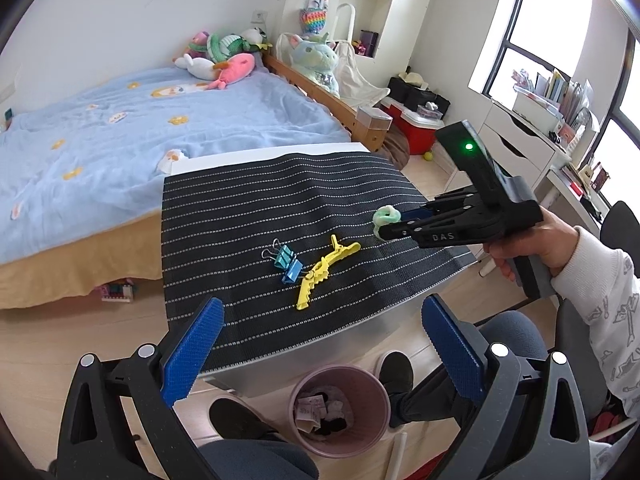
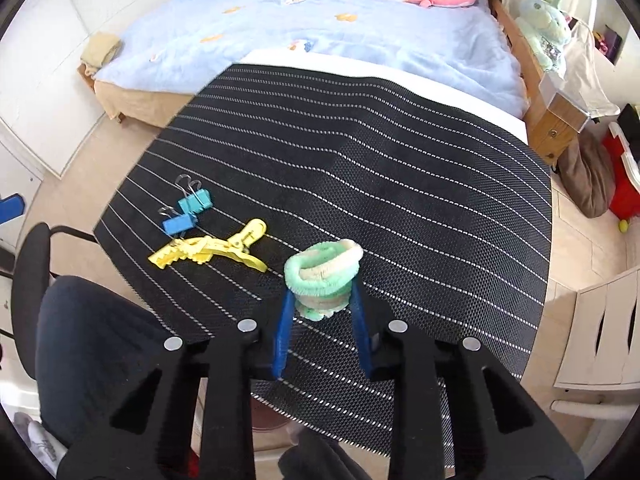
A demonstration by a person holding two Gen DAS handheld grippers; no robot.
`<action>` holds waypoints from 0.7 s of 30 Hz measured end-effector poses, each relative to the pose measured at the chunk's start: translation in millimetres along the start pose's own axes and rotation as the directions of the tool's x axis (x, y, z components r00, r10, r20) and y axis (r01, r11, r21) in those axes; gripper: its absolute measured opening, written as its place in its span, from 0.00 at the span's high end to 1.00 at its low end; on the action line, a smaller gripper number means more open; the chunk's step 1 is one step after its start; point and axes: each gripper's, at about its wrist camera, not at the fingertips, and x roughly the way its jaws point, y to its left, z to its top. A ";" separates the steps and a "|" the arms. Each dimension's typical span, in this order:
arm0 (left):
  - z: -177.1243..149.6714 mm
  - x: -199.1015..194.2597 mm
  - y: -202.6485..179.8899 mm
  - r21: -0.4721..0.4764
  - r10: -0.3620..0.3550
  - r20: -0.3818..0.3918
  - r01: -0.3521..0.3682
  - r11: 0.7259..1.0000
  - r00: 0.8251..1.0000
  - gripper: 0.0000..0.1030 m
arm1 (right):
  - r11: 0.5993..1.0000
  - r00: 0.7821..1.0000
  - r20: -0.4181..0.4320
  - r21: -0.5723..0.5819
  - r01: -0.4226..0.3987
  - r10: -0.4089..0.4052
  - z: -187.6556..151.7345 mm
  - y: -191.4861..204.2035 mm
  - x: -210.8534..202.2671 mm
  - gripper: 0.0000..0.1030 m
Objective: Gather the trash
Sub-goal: 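Lift the scrunchie with the right tool while the left tool closes on the blue binder clip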
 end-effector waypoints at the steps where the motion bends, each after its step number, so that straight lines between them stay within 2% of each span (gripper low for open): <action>1: 2.9 1.3 0.3 0.008 0.003 -0.001 -0.003 1.000 1.000 0.07 | 1.000 1.000 0.003 0.004 -0.004 0.004 -0.8 0.5 -2.7 0.74; 11: 41.0 25.8 9.8 0.045 0.016 -0.055 -0.014 0.999 0.998 0.07 | 1.000 0.999 0.033 0.015 -0.021 0.021 -5.8 1.8 -23.5 0.74; 17: 63.0 54.5 20.5 0.052 0.010 -0.138 -0.003 0.999 0.990 0.07 | 1.000 0.999 0.040 0.022 -0.015 0.014 -9.0 -3.1 -28.4 0.74; 21: 72.2 78.5 27.0 0.061 -0.005 -0.217 0.018 0.998 0.976 0.07 | 1.000 0.999 0.045 0.027 -0.013 0.011 -11.4 -5.1 -31.3 0.74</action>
